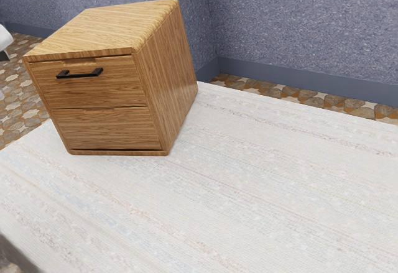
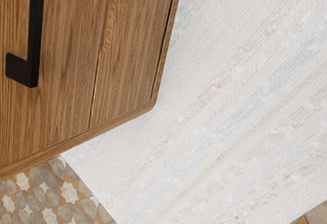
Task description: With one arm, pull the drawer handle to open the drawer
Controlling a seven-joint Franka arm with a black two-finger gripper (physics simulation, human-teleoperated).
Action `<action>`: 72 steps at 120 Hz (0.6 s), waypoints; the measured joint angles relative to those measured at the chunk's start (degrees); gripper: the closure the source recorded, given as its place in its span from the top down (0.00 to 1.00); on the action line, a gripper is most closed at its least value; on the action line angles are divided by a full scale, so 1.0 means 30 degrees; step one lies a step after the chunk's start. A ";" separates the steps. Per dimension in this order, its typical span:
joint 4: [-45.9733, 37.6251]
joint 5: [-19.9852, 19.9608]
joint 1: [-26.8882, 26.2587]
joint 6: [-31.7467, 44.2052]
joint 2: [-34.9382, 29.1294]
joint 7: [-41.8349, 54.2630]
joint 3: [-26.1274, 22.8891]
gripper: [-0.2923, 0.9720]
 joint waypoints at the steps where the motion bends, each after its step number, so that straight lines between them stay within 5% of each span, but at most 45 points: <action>1: -0.0068 0.0000 0.0004 0.0094 -0.0026 0.0023 0.0018 0.77; 72: -0.3271 -0.0426 -0.0589 0.6074 -0.0707 0.0979 0.1150 0.77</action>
